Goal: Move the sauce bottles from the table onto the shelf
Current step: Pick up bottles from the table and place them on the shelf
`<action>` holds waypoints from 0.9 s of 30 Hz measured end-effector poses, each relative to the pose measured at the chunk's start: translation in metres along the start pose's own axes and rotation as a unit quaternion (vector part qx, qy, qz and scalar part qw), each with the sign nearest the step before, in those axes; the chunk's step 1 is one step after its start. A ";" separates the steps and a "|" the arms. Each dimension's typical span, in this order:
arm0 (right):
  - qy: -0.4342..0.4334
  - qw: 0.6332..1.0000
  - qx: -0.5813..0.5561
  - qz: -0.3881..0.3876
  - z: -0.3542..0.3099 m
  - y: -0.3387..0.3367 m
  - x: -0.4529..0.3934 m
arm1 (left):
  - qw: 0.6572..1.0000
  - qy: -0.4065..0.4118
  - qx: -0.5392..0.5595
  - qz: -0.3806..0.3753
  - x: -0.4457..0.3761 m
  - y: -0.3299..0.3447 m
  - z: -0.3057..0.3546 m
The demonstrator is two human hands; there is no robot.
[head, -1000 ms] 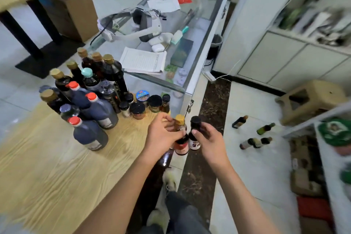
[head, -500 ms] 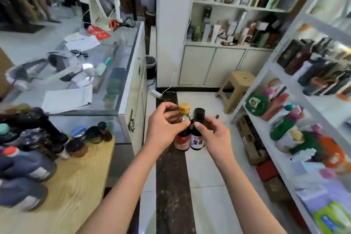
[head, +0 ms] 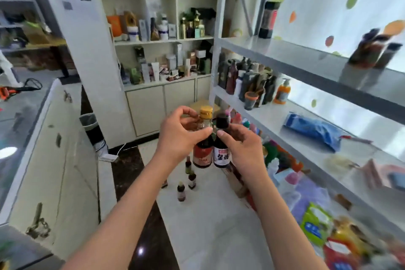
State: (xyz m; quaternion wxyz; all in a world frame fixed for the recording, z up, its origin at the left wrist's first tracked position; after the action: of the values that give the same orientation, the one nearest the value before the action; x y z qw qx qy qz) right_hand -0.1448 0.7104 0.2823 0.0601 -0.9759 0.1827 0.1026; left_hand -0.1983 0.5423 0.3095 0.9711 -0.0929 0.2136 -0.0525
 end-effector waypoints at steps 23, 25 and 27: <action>-0.036 0.935 0.155 0.318 -0.025 -0.315 -0.152 | 0.966 0.168 0.081 -0.180 -0.180 0.360 0.098; -0.040 0.927 0.164 0.334 -0.027 -0.328 -0.175 | 0.962 0.179 0.098 -0.183 -0.203 0.379 0.100; -0.048 0.918 0.172 0.353 -0.031 -0.342 -0.201 | 0.956 0.192 0.121 -0.188 -0.230 0.399 0.103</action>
State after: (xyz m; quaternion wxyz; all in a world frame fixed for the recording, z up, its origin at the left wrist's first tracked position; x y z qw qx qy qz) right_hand -0.1968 1.0912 0.3843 0.1958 -0.8166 0.5269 0.1311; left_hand -0.3376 0.9814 0.4137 0.8885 -0.0014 0.3665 -0.2762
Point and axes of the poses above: each hand's wrist, its own x-axis away from the middle knuckle, its own y-axis out of the palm, z = x × y, the point moved 5 cm from there along -x, towards the middle knuckle, and after that the axes turned 6 degrees about y, right-handed, at the moved point
